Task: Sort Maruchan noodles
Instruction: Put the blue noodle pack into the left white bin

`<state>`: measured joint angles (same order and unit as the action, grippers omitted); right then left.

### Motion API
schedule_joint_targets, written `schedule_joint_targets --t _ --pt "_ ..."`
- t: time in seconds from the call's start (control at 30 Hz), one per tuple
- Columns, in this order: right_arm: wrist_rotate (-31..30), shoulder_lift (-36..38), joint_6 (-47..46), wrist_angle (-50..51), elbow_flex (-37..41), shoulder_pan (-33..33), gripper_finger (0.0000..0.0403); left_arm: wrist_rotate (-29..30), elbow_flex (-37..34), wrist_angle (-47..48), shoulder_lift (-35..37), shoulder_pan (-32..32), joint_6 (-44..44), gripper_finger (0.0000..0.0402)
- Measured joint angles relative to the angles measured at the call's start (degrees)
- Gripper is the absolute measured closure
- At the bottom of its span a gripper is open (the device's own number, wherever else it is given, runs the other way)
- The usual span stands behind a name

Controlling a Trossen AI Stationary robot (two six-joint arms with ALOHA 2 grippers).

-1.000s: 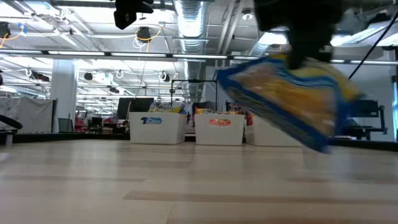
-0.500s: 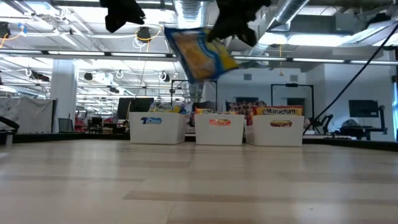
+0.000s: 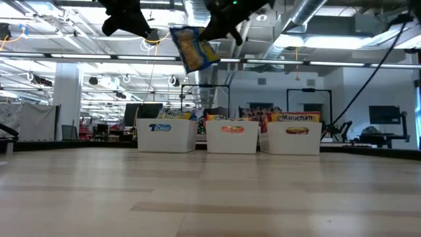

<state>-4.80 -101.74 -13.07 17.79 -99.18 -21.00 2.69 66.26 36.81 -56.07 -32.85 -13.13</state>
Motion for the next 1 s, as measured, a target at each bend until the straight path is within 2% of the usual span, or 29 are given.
schedule_joint_targets --t 0.13,0.43,0.73,1.0 --pt "0.0 -7.0 1.1 4.9 -9.1 -0.2 0.0398 2.8 0.0 -0.5 0.0 -1.0 -0.1 0.0315" --pt "0.2 -21.6 3.1 22.3 -24.6 3.7 0.0398 3.2 0.0 -0.3 0.0 -2.0 0.1 0.0315" --pt "-0.8 -29.7 3.1 26.6 -31.9 5.4 0.0398 3.1 0.0 0.4 0.0 -2.0 2.1 0.0315" --pt "-5.7 -30.0 3.1 26.6 -33.6 5.3 0.0399 2.7 0.0 4.0 0.0 -2.0 2.1 0.0315"
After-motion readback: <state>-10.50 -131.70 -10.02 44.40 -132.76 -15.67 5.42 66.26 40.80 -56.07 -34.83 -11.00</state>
